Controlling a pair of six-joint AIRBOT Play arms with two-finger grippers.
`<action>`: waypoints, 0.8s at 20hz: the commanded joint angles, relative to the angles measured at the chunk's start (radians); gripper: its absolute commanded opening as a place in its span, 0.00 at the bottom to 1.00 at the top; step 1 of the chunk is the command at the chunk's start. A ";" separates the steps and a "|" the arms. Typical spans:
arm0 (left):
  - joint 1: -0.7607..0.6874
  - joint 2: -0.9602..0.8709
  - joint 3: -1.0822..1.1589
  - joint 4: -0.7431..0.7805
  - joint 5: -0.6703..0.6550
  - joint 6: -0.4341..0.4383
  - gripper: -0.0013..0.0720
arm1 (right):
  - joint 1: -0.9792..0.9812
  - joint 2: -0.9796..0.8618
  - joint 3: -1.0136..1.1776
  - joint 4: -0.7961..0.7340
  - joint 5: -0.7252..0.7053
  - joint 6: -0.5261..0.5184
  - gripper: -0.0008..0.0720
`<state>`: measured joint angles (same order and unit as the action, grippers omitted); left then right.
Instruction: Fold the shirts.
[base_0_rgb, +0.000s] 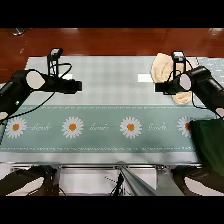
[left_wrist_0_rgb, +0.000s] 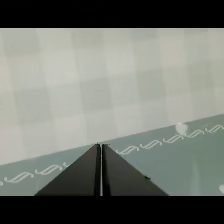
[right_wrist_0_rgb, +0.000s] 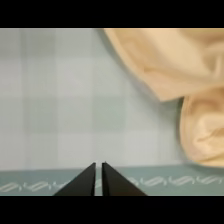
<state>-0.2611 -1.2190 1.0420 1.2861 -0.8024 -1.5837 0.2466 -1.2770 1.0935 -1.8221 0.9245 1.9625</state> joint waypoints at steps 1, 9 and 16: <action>0.006 -0.010 0.000 0.001 0.132 0.000 0.83 | -0.045 -0.034 0.002 -0.230 -0.278 -0.002 0.86; 0.025 -0.039 0.000 0.002 0.163 0.000 0.97 | -0.436 -0.381 0.278 -0.050 -0.233 0.006 0.86; 0.024 -0.077 0.001 0.001 0.098 0.000 0.97 | -0.462 -0.547 0.407 0.312 0.011 -0.346 0.10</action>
<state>-0.2375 -1.2861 1.0420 1.2869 -0.6575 -1.5829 -0.2062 -1.7798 1.4639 -1.6752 0.8196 1.7809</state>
